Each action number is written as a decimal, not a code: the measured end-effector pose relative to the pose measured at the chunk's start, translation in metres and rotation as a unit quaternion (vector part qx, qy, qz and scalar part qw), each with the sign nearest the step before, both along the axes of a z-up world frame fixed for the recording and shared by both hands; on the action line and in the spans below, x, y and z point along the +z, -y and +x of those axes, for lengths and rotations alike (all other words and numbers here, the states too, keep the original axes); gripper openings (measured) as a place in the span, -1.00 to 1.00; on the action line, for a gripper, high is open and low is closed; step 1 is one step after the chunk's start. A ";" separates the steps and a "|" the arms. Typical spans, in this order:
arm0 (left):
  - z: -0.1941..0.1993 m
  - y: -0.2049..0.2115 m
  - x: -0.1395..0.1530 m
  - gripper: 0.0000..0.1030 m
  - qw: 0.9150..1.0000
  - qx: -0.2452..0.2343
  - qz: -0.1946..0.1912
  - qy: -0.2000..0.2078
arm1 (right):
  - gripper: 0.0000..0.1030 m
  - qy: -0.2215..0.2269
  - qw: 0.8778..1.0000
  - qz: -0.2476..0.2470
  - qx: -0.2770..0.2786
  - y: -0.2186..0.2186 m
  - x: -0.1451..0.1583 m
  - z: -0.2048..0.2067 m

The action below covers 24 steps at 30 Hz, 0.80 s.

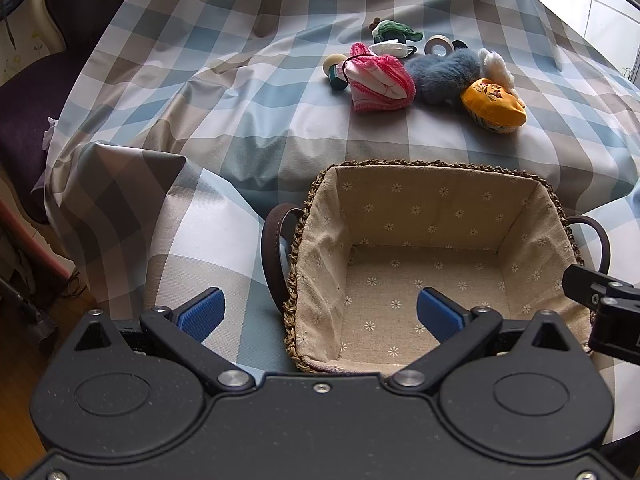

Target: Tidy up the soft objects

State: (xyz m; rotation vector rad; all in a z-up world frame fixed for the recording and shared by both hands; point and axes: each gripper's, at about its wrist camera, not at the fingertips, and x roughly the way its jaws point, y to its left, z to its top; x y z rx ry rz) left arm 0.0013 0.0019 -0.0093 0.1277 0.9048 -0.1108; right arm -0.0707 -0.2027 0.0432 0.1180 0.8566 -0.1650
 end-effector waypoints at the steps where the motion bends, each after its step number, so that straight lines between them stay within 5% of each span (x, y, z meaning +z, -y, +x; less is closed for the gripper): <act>1: 0.000 0.000 0.000 0.93 1.000 0.000 0.000 0.000 | 0.98 0.000 1.000 0.000 0.000 0.000 0.000 0.000; 24: 0.000 -0.001 -0.002 0.93 1.000 0.000 0.000 -0.002 | 0.98 -0.001 1.000 -0.004 0.007 -0.002 0.000 0.002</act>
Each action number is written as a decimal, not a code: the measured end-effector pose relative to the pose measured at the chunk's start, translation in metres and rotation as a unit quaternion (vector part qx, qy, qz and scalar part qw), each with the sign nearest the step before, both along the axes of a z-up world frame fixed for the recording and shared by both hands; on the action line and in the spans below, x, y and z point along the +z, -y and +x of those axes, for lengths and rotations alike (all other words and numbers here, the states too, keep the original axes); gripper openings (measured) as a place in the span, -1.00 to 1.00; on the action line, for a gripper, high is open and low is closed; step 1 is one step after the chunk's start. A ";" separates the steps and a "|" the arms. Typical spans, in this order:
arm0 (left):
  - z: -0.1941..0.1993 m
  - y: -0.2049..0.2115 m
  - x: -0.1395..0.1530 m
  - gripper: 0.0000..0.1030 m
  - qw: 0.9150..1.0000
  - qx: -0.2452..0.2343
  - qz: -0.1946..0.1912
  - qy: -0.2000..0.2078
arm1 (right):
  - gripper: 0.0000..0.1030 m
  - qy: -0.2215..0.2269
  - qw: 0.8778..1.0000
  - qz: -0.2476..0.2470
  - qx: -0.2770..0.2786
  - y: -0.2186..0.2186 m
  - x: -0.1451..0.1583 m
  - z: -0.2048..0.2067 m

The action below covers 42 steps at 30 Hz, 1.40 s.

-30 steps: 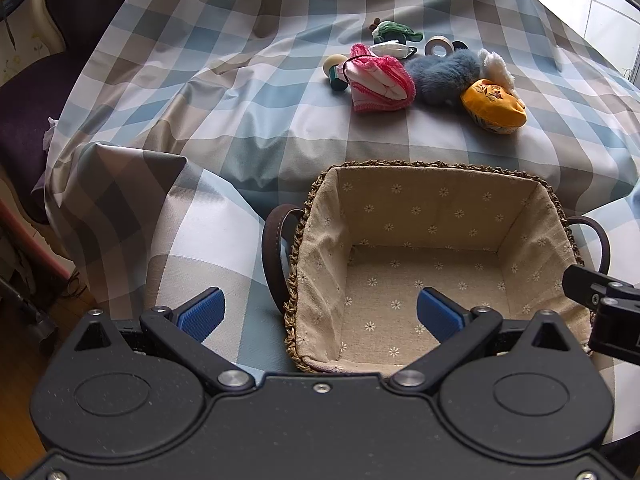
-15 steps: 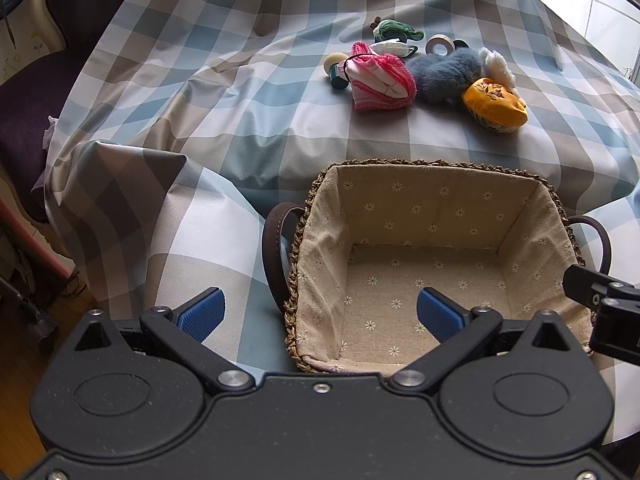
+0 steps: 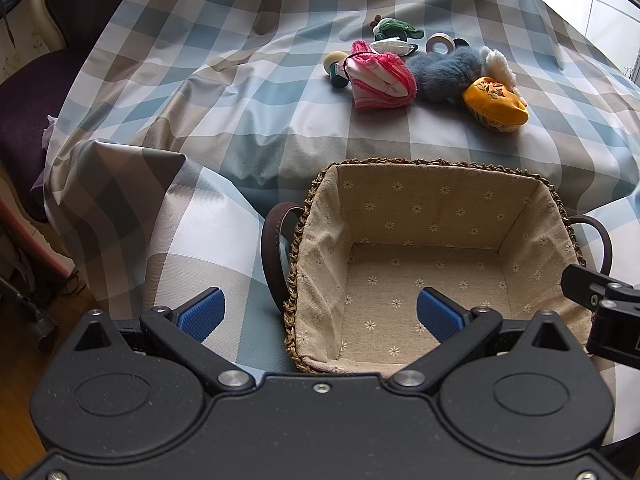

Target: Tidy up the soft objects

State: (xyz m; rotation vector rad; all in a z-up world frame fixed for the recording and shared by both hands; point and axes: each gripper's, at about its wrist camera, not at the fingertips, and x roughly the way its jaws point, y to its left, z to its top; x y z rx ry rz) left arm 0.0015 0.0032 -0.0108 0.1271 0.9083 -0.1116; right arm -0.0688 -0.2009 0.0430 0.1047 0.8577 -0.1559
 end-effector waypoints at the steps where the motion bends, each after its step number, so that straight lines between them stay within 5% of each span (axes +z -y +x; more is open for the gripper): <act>1: 0.000 0.000 0.000 0.93 1.000 0.000 0.000 0.000 | 0.98 -0.001 1.000 0.000 0.000 0.000 0.000 0.001; 42: 0.001 0.000 -0.003 0.93 1.000 0.003 0.000 -0.003 | 0.98 -0.004 1.000 0.004 0.000 -0.001 -0.003 0.001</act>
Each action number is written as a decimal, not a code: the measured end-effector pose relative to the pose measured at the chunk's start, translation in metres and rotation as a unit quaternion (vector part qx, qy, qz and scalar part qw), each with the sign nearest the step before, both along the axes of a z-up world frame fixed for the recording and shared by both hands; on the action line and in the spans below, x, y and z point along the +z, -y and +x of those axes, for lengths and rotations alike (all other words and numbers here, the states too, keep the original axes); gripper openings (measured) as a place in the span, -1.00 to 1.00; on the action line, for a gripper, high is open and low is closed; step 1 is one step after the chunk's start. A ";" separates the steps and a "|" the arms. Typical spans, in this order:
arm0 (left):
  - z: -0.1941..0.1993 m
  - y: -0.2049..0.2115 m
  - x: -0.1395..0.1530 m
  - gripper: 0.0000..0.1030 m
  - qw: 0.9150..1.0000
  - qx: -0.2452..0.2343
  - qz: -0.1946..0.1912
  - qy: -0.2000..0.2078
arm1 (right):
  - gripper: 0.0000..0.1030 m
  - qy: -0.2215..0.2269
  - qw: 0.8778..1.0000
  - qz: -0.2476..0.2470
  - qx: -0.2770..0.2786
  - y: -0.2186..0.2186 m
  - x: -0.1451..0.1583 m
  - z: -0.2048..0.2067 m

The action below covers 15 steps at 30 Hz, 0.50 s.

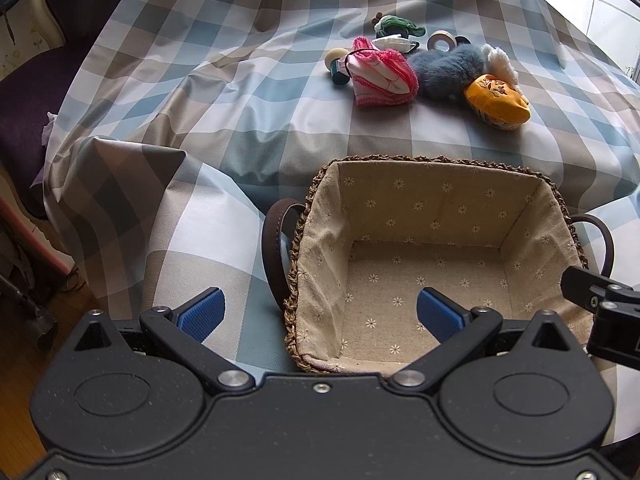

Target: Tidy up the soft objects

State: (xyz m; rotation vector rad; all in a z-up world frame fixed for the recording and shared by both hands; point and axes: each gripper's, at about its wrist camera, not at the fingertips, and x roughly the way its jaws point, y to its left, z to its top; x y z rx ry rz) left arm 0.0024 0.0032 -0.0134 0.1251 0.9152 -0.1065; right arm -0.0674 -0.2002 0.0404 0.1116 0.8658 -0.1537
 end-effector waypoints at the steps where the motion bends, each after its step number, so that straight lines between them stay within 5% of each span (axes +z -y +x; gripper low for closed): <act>1: 0.001 0.000 0.001 0.93 1.000 0.001 0.000 0.002 | 0.98 0.000 1.000 0.001 0.000 0.000 0.000 0.000; 15: 0.022 -0.001 0.018 0.93 0.999 -0.013 0.019 0.045 | 0.98 0.007 1.000 0.001 0.005 0.005 0.001 0.014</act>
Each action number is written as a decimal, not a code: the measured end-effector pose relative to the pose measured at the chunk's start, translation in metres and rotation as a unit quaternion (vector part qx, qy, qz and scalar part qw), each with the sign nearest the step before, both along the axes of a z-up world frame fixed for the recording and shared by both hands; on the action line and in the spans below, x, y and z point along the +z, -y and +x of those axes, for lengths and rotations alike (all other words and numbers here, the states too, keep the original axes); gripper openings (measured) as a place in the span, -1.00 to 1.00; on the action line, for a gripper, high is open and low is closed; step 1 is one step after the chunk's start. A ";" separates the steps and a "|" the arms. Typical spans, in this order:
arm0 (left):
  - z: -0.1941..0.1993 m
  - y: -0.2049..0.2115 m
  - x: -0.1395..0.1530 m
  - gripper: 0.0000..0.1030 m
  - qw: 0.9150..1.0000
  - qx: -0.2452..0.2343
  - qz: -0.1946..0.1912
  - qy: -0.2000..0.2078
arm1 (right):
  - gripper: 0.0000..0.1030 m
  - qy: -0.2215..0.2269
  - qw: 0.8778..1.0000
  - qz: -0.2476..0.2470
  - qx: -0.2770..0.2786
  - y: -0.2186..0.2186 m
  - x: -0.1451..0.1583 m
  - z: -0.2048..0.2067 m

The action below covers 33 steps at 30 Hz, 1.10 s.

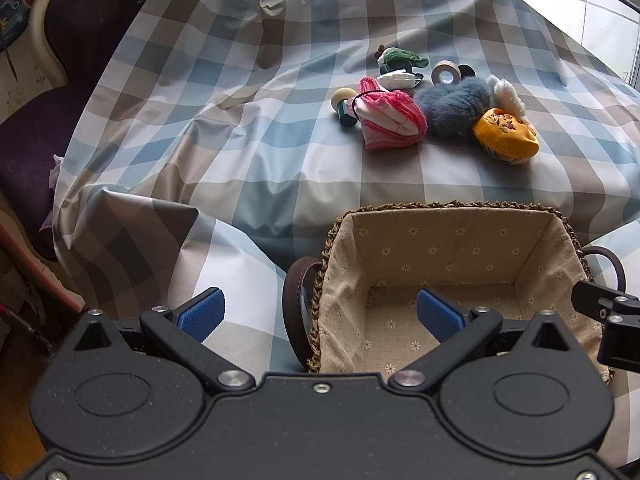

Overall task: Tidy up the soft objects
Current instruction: 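Grasp the pink-and-white towel bundle with the left tool while the right tool grasps the yellow pouch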

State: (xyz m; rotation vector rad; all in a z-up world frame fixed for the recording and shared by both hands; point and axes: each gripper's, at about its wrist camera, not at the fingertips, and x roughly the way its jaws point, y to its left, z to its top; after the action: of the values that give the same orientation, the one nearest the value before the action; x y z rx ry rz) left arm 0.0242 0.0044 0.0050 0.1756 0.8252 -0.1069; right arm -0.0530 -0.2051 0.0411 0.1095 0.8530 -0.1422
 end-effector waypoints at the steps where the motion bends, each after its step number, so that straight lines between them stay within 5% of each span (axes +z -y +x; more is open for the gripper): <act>1: 0.004 0.000 0.002 0.93 1.000 -0.002 0.002 0.004 | 0.98 0.004 1.000 -0.003 0.001 0.001 0.001 0.004; 18: 0.082 0.022 0.006 0.93 0.998 -0.035 -0.016 0.043 | 0.98 0.084 0.996 -0.025 -0.011 0.029 0.017 0.099; 33: 0.136 0.047 0.004 0.93 0.996 -0.057 -0.032 0.059 | 0.98 0.061 0.998 0.028 -0.016 0.053 -0.022 0.168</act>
State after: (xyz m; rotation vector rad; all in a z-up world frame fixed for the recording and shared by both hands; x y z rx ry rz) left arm 0.1602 -0.0423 0.0094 0.1674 0.6928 -0.2268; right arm 0.1145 -0.2579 0.0189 0.1821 0.7334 -0.1406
